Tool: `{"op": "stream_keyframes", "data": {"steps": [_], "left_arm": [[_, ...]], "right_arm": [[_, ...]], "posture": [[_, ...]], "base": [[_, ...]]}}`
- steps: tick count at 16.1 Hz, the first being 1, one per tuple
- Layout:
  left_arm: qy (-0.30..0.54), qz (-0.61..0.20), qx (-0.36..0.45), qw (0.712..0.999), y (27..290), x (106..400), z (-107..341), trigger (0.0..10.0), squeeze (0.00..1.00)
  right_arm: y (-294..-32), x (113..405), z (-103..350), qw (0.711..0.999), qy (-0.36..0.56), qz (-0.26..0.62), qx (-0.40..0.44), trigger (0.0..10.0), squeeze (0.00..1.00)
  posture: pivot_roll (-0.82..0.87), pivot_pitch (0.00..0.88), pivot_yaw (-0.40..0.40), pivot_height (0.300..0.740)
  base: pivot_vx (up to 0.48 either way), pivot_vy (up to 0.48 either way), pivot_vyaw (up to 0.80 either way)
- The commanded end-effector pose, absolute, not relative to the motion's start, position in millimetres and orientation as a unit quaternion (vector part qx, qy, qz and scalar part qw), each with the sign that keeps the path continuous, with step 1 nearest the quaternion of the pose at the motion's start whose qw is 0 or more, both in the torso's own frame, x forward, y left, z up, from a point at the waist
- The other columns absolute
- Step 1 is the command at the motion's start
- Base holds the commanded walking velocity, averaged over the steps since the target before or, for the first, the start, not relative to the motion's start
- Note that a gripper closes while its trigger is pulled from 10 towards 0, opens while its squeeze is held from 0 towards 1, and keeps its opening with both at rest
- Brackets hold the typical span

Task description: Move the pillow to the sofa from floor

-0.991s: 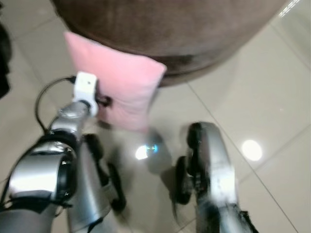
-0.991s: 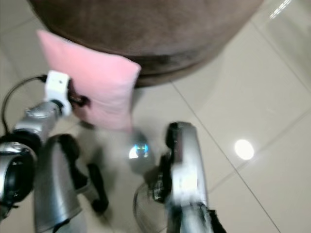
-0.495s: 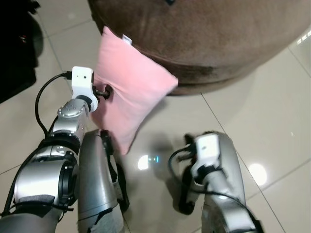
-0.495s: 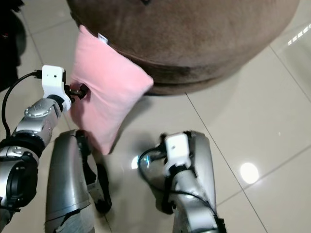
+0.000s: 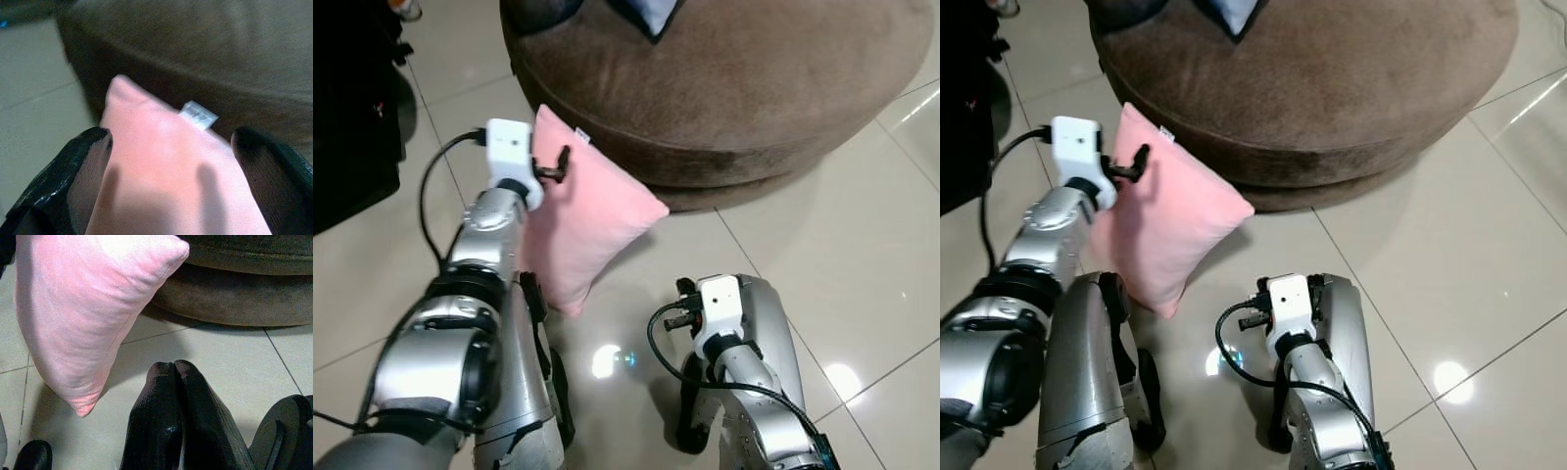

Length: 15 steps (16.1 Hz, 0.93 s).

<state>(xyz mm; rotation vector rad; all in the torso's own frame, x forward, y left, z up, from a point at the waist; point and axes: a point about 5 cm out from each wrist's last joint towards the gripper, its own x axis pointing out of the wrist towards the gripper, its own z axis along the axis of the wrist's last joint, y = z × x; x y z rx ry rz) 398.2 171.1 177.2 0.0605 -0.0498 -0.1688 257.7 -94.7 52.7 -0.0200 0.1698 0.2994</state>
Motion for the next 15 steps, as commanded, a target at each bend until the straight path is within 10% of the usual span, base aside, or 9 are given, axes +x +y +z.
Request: {"op": "stream_keyframes", "data": {"steps": [1, 15], "left_arm": [[-0.010, -0.087, 0.037, 0.995, 171.5, 393.5, 164.4, 10.0, 0.00], [0.135, -0.048, 0.237, 0.961, 246.0, 387.9, 156.9, 10.0, 0.00]], "right_arm": [[-109.1, 248.3, 34.6, 0.984, 0.123, 0.128, -0.014, 10.0, 0.00], [-116.4, 188.5, 29.7, 0.986, 0.145, 0.077, 0.007, 10.0, 0.00]], "posture": [[-0.10, 0.266, 0.000, 0.443], [-0.25, 0.418, 0.067, 0.443]], "base": [[0.000, 0.000, 0.00], [0.000, 0.000, 0.00]]}}
